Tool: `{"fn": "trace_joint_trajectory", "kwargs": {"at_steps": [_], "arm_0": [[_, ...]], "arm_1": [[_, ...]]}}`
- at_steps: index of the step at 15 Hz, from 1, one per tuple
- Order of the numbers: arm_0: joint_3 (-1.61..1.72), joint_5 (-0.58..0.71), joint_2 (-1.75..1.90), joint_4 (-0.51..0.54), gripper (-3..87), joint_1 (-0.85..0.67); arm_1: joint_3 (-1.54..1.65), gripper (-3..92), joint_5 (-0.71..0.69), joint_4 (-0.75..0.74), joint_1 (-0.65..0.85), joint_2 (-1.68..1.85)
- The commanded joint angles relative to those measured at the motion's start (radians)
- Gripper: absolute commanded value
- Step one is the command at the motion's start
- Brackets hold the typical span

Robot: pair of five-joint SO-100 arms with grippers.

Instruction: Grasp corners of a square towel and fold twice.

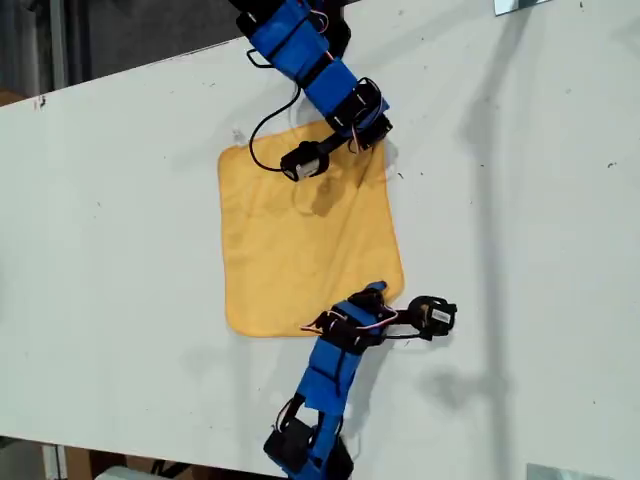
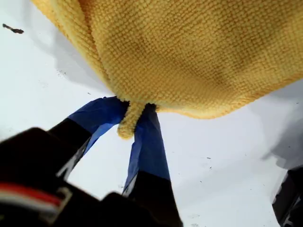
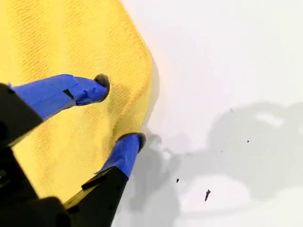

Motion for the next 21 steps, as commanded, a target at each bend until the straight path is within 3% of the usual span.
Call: {"fn": "trace_joint_trajectory", "kwargs": {"at_steps": [1, 3, 7, 9, 11, 14, 21], "arm_0": [[-0.012, -0.055, 0.023, 0.014, 20.5, 0.037], [0.014, -0.101, 0.012, -0.003, 20.7, 0.060], [0.034, -0.055, -0.046, -0.104, 18.8, 0.052], [0.034, -0.025, -0.049, -0.109, -0.4, 0.041], [0.002, 0.008, -0.029, -0.051, -0.4, 0.035], [-0.020, 0.032, 0.080, 0.244, -0.4, 0.018], [0.011, 0.446, 0.333, 0.259, -0.4, -0.040]], "arm_1": [[-0.038, -0.1, 0.002, -0.009, -0.021, 0.006], [-0.038, -0.1, -0.002, -0.021, -0.018, 0.006], [-0.040, -0.1, -0.003, -0.023, -0.018, 0.015], [-0.040, -0.1, -0.003, -0.023, -0.015, 0.015], [-0.040, -0.1, -0.005, -0.023, -0.015, 0.015], [-0.041, -0.1, -0.005, -0.011, -0.006, 0.043], [-0.270, -0.1, -0.058, 0.357, 0.143, 0.233]]}}
